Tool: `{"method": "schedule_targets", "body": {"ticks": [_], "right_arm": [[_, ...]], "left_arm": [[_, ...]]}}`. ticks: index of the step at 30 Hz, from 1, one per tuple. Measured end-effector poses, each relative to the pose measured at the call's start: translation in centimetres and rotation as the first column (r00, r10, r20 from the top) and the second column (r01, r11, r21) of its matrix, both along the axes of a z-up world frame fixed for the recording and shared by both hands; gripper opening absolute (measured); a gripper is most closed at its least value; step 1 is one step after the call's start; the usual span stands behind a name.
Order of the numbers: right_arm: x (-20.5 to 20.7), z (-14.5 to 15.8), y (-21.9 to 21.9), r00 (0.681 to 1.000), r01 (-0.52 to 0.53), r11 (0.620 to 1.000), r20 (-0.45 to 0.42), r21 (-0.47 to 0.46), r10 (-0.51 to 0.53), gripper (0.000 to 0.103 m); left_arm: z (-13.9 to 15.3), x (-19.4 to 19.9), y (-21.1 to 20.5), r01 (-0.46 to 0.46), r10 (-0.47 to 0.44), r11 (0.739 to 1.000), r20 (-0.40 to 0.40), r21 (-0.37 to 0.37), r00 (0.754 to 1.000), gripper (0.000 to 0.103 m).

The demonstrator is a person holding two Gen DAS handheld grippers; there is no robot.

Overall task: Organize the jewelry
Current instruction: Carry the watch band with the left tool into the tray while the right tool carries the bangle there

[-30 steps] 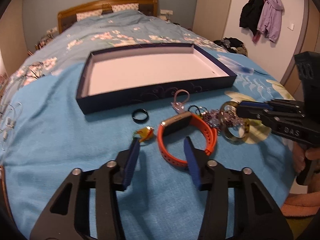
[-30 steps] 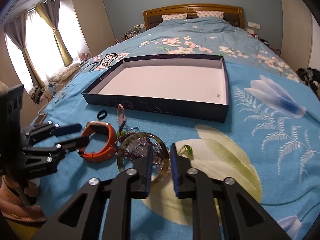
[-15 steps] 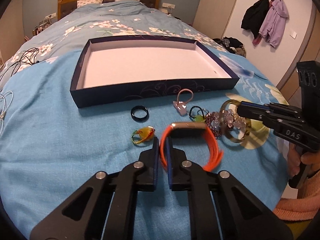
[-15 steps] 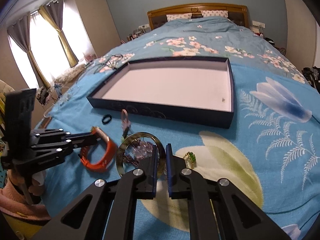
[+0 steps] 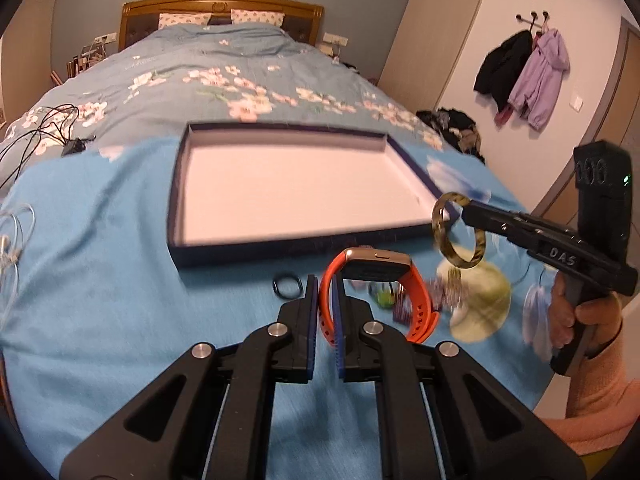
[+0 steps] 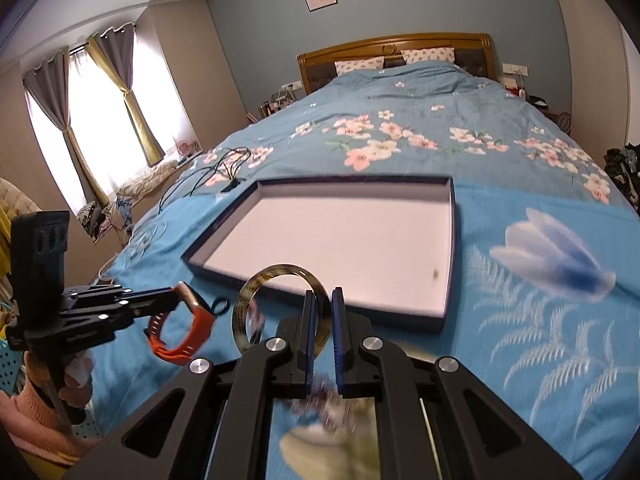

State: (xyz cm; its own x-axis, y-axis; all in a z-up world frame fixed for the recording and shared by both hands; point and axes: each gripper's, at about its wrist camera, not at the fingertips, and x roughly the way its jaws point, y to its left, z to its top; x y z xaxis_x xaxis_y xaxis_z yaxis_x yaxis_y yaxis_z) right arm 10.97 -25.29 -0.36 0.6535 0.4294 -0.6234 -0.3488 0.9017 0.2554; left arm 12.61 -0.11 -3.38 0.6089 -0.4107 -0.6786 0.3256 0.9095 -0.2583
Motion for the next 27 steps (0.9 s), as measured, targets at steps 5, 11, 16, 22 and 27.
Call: {"method": "schedule_targets", "body": {"ticks": [5, 11, 16, 22, 27], "right_arm": [[3.6, 0.8, 0.4, 1.000, 0.011, 0.999, 0.022, -0.036, -0.010, 0.006], [8.3, 0.4, 0.6, 1.000, 0.028, 0.998, -0.002, -0.060, -0.029, 0.006], [11.9, -0.2, 1.0, 0.998, 0.044, 0.996, -0.030, -0.077, -0.046, 0.006], [15.4, -1.5, 1.7, 0.995, 0.055, 0.991, -0.075, -0.125, -0.064, 0.006], [17.7, -2.6, 2.3, 0.990, 0.058, 0.986, -0.115, -0.158, -0.077, 0.006]], "left_arm": [[1.9, 3.0, 0.5, -0.040, 0.041, 0.999, 0.024, -0.004, 0.999, 0.008], [2.7, 8.5, 0.8, -0.100, 0.100, 0.995, 0.007, -0.012, 0.995, 0.008], [1.8, 13.1, 0.4, -0.137, 0.137, 0.991, -0.017, -0.004, 0.990, 0.008], [0.0, 17.6, -0.4, -0.174, 0.175, 0.984, -0.043, 0.025, 0.984, 0.008], [-1.6, 20.9, -0.7, -0.196, 0.199, 0.980, -0.097, 0.037, 0.975, 0.008]]}}
